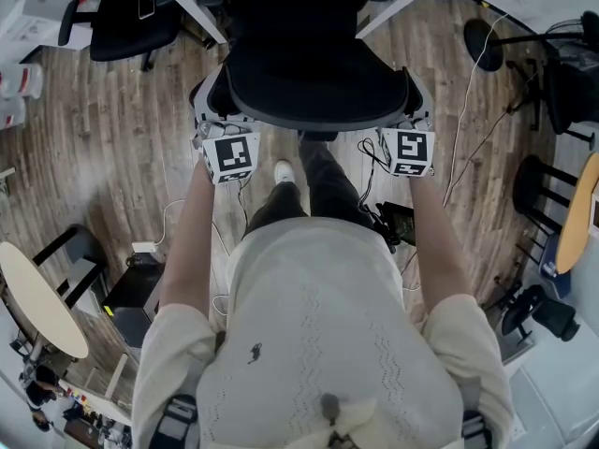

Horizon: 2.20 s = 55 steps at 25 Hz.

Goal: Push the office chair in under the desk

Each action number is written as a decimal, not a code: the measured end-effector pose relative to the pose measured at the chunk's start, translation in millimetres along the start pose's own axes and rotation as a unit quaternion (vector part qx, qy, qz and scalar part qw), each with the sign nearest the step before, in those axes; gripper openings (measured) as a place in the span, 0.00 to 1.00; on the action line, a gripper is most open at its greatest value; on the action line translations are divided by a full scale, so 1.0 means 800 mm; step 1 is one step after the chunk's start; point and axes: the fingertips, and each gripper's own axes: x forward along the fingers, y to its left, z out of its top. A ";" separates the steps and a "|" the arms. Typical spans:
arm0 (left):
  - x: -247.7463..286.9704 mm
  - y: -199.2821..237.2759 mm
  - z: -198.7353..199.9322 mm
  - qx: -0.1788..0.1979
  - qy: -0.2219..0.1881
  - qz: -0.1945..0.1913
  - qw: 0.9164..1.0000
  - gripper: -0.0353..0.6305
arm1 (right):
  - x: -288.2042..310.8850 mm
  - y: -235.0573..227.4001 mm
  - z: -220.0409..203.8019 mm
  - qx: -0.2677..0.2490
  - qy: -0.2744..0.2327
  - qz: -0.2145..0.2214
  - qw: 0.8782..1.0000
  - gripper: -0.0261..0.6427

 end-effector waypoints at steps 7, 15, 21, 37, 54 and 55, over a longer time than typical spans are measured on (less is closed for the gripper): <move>-0.007 0.002 0.002 -0.004 -0.006 -0.005 1.000 0.41 | -0.005 0.005 0.001 0.003 0.001 -0.002 1.000 0.44; -0.025 0.007 0.001 -0.010 0.003 -0.011 1.000 0.41 | -0.019 0.014 0.009 0.008 0.017 0.009 1.000 0.44; -0.052 -0.001 -0.001 0.002 0.008 -0.020 1.000 0.39 | -0.049 0.033 -0.003 0.033 0.039 0.011 0.999 0.47; -0.202 -0.051 0.053 -0.107 -0.042 -0.048 0.992 0.11 | -0.210 0.112 0.033 0.178 0.011 0.012 0.984 0.05; -0.347 -0.074 0.154 -0.160 -0.085 -0.099 0.978 0.09 | -0.352 0.189 0.149 0.182 -0.076 0.045 0.979 0.05; -0.352 -0.071 0.165 -0.162 -0.092 -0.098 0.978 0.09 | -0.359 0.192 0.160 0.178 -0.083 0.047 0.979 0.05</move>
